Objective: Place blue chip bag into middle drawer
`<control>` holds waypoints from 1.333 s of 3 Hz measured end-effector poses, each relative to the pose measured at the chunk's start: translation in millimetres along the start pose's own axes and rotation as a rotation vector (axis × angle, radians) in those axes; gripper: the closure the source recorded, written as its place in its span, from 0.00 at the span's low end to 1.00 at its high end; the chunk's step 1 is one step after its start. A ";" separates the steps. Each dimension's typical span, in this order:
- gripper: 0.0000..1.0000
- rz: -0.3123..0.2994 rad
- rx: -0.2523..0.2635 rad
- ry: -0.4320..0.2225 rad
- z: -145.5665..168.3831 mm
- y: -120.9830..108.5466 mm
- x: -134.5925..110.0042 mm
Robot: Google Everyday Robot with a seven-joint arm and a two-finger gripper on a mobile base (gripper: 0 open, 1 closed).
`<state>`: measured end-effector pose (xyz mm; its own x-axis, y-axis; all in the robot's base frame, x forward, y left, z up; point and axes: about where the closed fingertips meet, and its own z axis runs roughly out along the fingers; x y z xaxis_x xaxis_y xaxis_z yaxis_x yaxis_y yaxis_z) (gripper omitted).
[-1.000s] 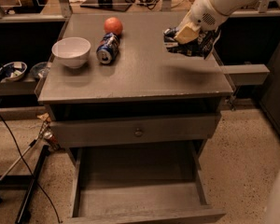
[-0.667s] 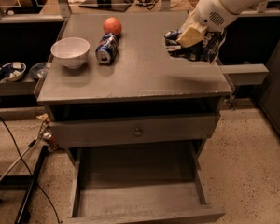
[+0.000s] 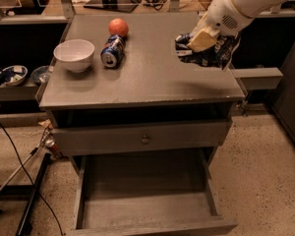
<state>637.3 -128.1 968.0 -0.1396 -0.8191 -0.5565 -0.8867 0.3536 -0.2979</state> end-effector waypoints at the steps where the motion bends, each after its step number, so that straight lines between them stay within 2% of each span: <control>1: 1.00 0.033 0.017 0.002 -22.4 32.9 7.8; 2: 1.00 0.041 0.014 0.005 -35.2 60.1 10.8; 4: 1.00 0.068 -0.067 0.042 -35.2 122.0 30.2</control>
Offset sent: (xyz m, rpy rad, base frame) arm -0.1047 -0.0047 0.0025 0.0149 0.0179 -0.0521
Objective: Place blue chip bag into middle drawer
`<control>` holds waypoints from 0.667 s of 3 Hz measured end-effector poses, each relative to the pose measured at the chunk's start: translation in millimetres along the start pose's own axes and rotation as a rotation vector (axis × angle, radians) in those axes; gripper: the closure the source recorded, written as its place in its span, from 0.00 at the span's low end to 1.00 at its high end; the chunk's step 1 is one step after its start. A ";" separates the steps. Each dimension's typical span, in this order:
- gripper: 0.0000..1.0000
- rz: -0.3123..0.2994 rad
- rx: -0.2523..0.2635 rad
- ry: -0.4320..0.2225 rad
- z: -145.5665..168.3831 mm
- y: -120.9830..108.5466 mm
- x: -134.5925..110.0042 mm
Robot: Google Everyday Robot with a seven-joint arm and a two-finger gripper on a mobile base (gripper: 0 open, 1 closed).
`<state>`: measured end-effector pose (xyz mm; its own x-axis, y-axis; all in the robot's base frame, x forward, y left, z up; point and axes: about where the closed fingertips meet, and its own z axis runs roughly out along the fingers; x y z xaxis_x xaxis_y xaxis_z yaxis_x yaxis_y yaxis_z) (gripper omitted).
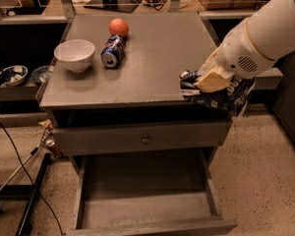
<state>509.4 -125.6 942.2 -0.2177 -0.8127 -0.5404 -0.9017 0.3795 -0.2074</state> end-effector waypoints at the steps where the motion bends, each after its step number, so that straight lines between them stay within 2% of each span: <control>1: 1.00 0.007 -0.009 -0.003 4.0 1.6 2.7; 2: 1.00 0.029 -0.043 0.002 14.6 21.8 12.0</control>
Offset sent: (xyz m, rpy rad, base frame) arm -0.0441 0.0109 -0.0555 0.0402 0.1209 -0.0074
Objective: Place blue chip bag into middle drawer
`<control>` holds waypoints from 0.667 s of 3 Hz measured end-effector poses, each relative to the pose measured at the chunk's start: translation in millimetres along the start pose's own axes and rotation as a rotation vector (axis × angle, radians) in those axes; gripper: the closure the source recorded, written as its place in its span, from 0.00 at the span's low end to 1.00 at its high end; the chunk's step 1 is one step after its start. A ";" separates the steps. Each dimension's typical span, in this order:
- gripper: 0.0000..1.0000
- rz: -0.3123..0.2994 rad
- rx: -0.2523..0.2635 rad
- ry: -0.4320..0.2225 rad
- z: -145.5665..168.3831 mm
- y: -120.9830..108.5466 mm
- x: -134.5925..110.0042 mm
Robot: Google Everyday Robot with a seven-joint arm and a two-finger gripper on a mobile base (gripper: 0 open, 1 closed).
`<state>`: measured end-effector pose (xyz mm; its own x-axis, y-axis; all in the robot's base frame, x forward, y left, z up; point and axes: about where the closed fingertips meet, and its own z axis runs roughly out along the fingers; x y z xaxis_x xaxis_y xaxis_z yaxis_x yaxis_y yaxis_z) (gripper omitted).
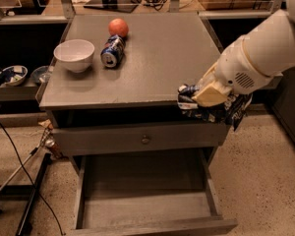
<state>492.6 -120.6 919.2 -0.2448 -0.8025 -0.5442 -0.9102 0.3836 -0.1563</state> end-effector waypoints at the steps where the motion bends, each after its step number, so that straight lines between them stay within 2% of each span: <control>1: 1.00 0.037 -0.040 0.003 15.0 27.8 11.6; 2: 1.00 0.068 -0.091 0.019 35.9 57.2 27.1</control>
Offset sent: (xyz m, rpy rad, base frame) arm -0.0690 0.0254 -0.0863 0.0476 0.1805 -0.0149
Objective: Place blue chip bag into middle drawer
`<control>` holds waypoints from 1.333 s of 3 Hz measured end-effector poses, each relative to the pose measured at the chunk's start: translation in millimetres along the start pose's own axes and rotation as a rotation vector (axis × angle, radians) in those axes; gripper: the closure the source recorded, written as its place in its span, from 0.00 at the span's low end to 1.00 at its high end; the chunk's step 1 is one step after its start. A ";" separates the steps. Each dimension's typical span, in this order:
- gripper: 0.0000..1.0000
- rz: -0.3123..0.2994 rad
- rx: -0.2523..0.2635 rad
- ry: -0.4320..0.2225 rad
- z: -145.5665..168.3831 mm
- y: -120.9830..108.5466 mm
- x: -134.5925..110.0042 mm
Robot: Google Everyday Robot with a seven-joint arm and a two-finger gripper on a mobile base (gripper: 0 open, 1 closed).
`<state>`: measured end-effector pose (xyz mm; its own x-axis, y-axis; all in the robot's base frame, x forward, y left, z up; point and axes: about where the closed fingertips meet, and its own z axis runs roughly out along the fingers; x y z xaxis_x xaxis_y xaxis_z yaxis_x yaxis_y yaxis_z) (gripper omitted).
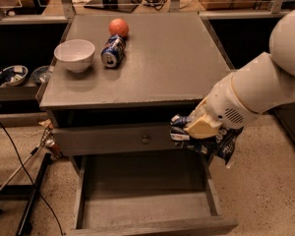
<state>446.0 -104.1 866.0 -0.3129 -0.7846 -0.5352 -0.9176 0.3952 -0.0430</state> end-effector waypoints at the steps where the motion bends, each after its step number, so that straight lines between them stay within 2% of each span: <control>1: 1.00 0.002 -0.001 0.006 4.4 3.5 0.8; 2: 1.00 0.005 -0.032 0.005 39.5 10.2 3.0; 3: 1.00 0.021 -0.019 -0.030 94.2 -2.0 -0.5; 4: 1.00 0.022 -0.014 -0.035 96.2 -3.6 -1.4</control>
Offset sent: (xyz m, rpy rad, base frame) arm 0.0048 0.0417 -0.0814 0.0256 0.0658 0.0214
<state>473.3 -58.4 785.7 -0.3246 -0.7585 -0.5650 -0.9139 0.4054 -0.0192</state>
